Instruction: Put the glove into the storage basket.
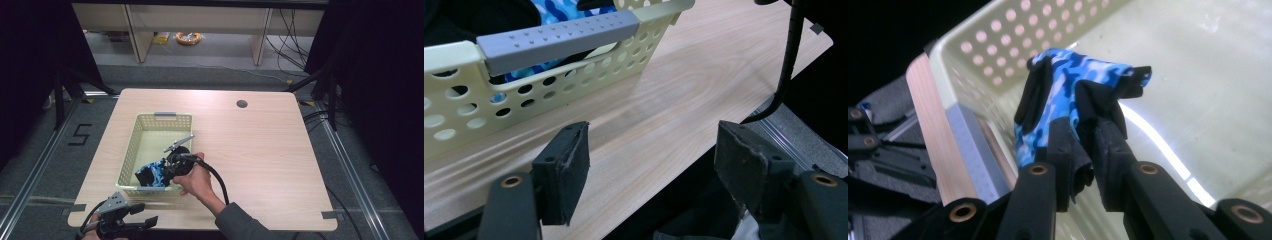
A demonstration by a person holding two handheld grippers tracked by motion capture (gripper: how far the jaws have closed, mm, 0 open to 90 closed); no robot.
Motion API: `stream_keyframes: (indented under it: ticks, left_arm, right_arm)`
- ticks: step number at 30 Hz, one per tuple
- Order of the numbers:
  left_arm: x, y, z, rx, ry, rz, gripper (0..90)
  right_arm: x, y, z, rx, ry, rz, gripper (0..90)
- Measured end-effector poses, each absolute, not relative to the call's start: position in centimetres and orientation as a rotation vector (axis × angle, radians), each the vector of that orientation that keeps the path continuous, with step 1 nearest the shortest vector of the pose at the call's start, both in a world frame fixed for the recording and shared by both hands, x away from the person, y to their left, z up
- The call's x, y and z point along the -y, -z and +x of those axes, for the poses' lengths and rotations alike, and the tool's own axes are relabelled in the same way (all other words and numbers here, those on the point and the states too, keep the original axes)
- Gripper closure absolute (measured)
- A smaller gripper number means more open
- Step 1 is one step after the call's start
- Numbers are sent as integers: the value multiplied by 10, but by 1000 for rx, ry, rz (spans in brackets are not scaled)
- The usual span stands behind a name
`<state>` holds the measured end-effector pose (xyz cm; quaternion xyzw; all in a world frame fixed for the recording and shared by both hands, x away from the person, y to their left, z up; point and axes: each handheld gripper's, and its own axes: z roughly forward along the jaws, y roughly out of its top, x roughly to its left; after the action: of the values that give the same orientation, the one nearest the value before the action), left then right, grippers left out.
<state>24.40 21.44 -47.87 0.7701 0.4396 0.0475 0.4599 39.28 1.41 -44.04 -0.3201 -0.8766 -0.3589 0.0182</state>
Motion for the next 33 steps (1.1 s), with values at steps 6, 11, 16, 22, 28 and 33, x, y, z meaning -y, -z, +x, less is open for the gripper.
stream_keyframes:
  ticks: [6, 11, 16, 22, 28, 33]
  left_arm:
    - [-214, 479, 244, -1079, -116, 1892, 297]
    - [-215, 479, 244, -1080, -115, 1898, 297]
    - [-214, 479, 244, -1079, -111, 1889, 297]
    - [-215, 480, 244, -1078, -111, 1896, 297]
    - [-215, 480, 244, -1079, -114, 1897, 296]
    - [-214, 480, 243, -1073, -124, 1899, 296]
  right_arm:
    - [-12, 441, 392, 2764, 1073, -965, 773]
    - [-11, 441, 390, 2811, 1015, -982, 768]
    - [-10, 442, 391, 2836, 1014, -951, 755]
    - [-9, 442, 392, 2871, 977, -958, 686]
    - [-4, 434, 393, 2856, 1067, -939, 572]
    - [1, 422, 389, 2847, 1174, -990, 530]
